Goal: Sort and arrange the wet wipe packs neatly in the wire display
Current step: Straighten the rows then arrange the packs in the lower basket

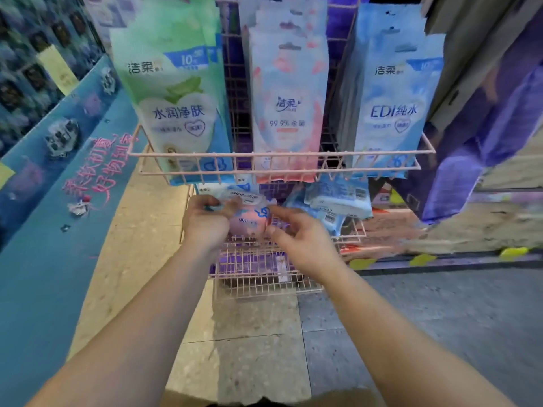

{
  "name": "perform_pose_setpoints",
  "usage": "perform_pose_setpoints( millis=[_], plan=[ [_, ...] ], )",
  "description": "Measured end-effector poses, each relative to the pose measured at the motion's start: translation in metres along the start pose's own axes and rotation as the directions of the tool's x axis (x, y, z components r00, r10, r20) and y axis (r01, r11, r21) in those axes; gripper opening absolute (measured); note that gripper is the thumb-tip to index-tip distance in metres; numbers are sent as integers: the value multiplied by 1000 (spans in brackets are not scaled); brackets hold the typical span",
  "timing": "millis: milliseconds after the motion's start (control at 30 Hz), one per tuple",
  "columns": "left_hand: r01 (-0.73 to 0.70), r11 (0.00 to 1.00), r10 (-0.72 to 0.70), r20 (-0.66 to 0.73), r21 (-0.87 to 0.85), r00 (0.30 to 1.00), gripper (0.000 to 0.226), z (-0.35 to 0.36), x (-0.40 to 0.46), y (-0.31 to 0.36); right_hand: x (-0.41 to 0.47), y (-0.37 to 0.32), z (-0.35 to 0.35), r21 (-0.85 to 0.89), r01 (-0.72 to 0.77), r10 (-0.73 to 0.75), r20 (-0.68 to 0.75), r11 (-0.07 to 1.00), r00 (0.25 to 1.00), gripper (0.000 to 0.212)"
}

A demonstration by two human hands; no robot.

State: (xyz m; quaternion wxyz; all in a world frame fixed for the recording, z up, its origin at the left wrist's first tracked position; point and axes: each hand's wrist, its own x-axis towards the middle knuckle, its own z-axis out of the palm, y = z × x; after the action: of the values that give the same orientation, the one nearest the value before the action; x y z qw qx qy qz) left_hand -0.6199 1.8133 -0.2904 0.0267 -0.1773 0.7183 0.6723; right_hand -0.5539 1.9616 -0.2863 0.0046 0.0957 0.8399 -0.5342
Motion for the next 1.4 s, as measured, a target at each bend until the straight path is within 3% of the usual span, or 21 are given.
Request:
perform_pose_setpoints(
  millis=[67,133,233,300,400,500,567,633,667,733,833,933,1000,1100,1200,1300,1367,1400],
  plan=[
    [27,996,-29,22,88,999,38,-1,5,-1,11,18,-29,-340,32,-130,-272,940,953,48],
    [47,974,-53,23,224,998,37,0,6,-3,24,32,-62,-540,-132,-121,-407,831,906,68],
    [36,945,-57,57,326,997,33,3,4,-5,38,44,-91,-626,-277,99,-304,729,947,85],
    [29,953,-52,68,302,996,27,4,2,-4,45,45,-97,-633,-211,40,-274,745,961,71],
    [65,971,-94,119,229,988,23,1,-3,-2,42,33,-97,-489,-187,26,-316,852,948,52],
    [53,956,-116,204,289,972,36,-4,-10,4,28,18,-92,9,-150,149,-184,989,972,33],
    [-53,878,-63,223,475,973,44,-7,-16,10,22,16,-82,111,-144,150,-47,983,988,25],
    [-216,742,131,178,634,975,46,-8,-19,15,21,17,-72,191,-162,153,60,968,986,28],
    [-296,730,230,185,616,955,43,-10,-20,16,22,18,-67,241,-197,175,110,950,978,31],
    [-349,855,281,223,383,933,37,-14,-22,16,21,16,-60,331,-291,229,212,898,950,33],
    [-77,996,56,417,33,907,35,-21,-23,12,16,13,-49,332,-411,276,384,849,881,32],
    [106,994,-91,628,14,773,21,-33,-27,5,14,8,-39,243,-460,295,501,854,813,56],
    [119,993,-100,640,14,762,24,-41,-29,0,12,1,-35,171,-450,294,550,877,782,67],
    [172,985,-147,556,7,818,37,-51,-25,-6,9,-9,-30,96,-339,220,590,936,777,55],
    [283,959,-240,500,-10,832,64,-56,-28,-11,11,-11,-14,142,-263,170,465,954,869,46],
    [344,936,-277,450,-72,849,65,-60,-28,-11,11,-12,7,265,-221,173,194,938,966,38],
    [334,937,-275,381,-97,882,47,-65,-22,-7,17,-14,12,141,-95,103,-48,985,994,28],
    [323,941,-273,336,-101,901,39,-69,-18,-5,24,-14,11,-13,-61,59,-141,998,988,31]
  ],
)
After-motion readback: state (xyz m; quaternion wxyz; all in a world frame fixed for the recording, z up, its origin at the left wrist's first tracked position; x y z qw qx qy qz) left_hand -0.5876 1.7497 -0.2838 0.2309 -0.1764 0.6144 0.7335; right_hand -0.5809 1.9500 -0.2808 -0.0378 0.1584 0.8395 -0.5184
